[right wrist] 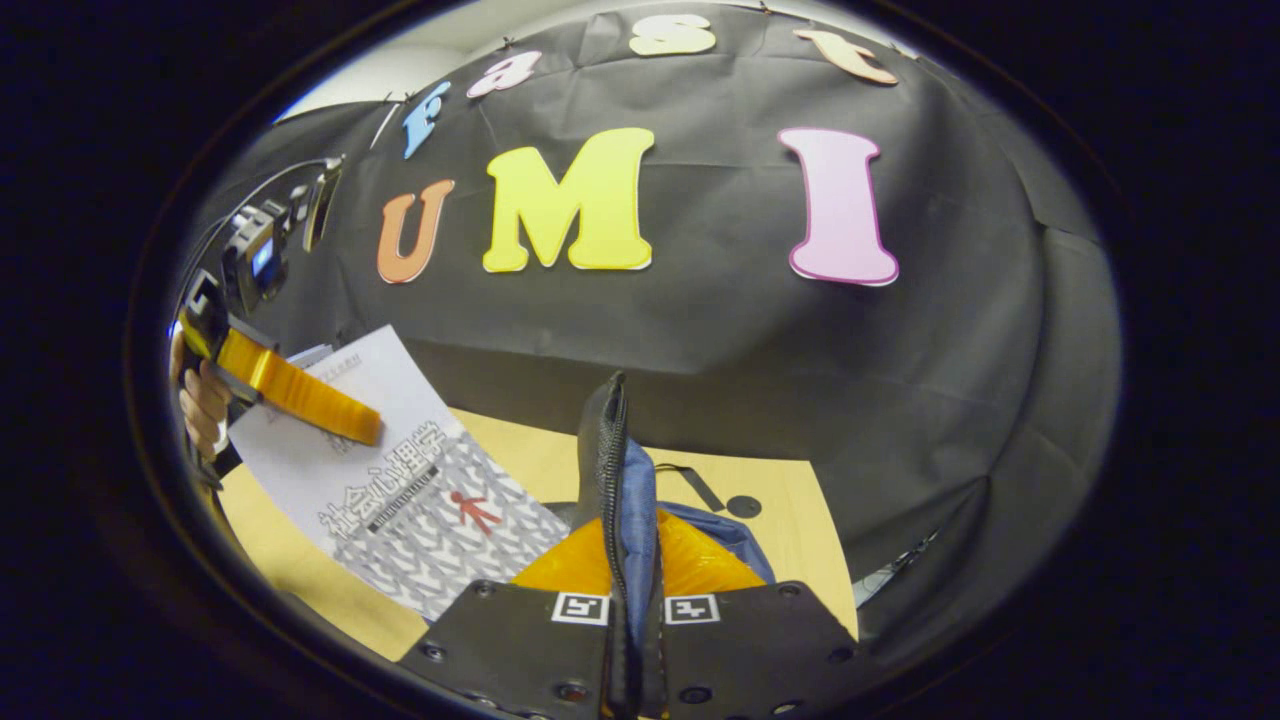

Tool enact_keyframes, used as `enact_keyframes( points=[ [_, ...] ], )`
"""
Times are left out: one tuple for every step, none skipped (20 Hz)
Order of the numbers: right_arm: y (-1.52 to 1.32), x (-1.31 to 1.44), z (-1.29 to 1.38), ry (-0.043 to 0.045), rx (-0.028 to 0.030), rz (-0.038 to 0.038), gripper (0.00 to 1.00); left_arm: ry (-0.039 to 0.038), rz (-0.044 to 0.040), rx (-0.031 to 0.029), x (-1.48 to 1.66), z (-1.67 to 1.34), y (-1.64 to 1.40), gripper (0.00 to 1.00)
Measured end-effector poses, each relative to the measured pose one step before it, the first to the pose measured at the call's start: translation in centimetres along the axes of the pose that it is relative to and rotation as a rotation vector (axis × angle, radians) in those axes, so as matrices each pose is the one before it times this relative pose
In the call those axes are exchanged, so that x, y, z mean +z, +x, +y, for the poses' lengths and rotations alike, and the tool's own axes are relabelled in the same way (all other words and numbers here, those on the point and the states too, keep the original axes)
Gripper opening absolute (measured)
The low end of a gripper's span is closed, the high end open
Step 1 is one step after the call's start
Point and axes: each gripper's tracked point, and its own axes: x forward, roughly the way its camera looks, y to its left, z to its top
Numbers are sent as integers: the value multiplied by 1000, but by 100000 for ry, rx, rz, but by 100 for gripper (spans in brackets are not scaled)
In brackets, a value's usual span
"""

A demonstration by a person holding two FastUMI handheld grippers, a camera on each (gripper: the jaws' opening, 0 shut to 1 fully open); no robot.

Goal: Open the schoolbag, grab two books from the bookshelf and put them into the schoolbag.

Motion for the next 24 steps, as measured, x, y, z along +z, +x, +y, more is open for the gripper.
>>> enact_keyframes(
  points=[
    [43,257,-29,735,385,453,6,-2655,-95,-527,-329,289,595,46],
    [114,142,-18,-75,-382,132,9,-3049,-62,-1129,-326,73,674,46],
    [81,462,-131,-725,-689,-257,5,-2821,504,-622,-300,268,521,46],
    [-106,683,247,39,720,-276,5,-3313,6,-1574,-137,144,435,46],
    [-200,787,469,-232,916,-571,6,-1913,345,-1372,-234,167,665,46],
    [-44,856,525,-1065,817,-905,9,-2933,807,-1595,-270,275,551,46],
    [-11,474,392,-1122,304,-497,9,-3332,1564,-1955,-458,88,568,46],
    [93,805,237,-1206,323,-391,6,-3409,1435,-2191,-81,-103,547,46],
    [116,458,506,-1216,376,228,6,-2684,847,-2216,-112,-81,614,46],
    [41,366,403,-556,725,314,6,-2748,-129,-2070,77,-118,479,46],
    [100,355,606,-303,970,430,6,-3006,-330,-2911,-27,-50,472,46],
    [157,281,294,177,636,448,6,-3878,-420,-2924,22,72,480,46],
    [216,407,276,311,473,259,6,-3983,-17,-2384,-101,52,478,46],
    [247,254,415,288,779,669,6,-2817,841,-2040,-77,191,757,46],
    [272,-27,539,288,701,648,6,-2140,24,-1878,-179,299,902,42],
    [369,42,512,-702,650,615,6,-1520,318,-1536,-366,392,1067,46],
    [184,-33,502,-1,725,656,5,-2672,871,-1278,-501,415,1044,46],
    [199,37,684,268,1588,552,5,-1895,638,-1854,-407,196,1115,46],
    [97,-20,676,47,1097,288,5,-1690,385,-2051,-559,411,972,46],
    [128,95,346,-578,250,132,6,-2192,-641,-2416,-262,390,901,46],
    [7,-47,410,-401,270,39,6,-2021,-610,-2480,-373,420,665,41],
    [136,-55,341,-20,231,185,6,-1668,-471,-2606,-300,471,660,41],
    [166,-192,183,-271,-8,211,6,-1466,-66,-2563,-257,398,545,46],
    [107,-108,10,-121,-111,-12,6,-513,-256,-2684,-60,176,391,41]
  ],
)
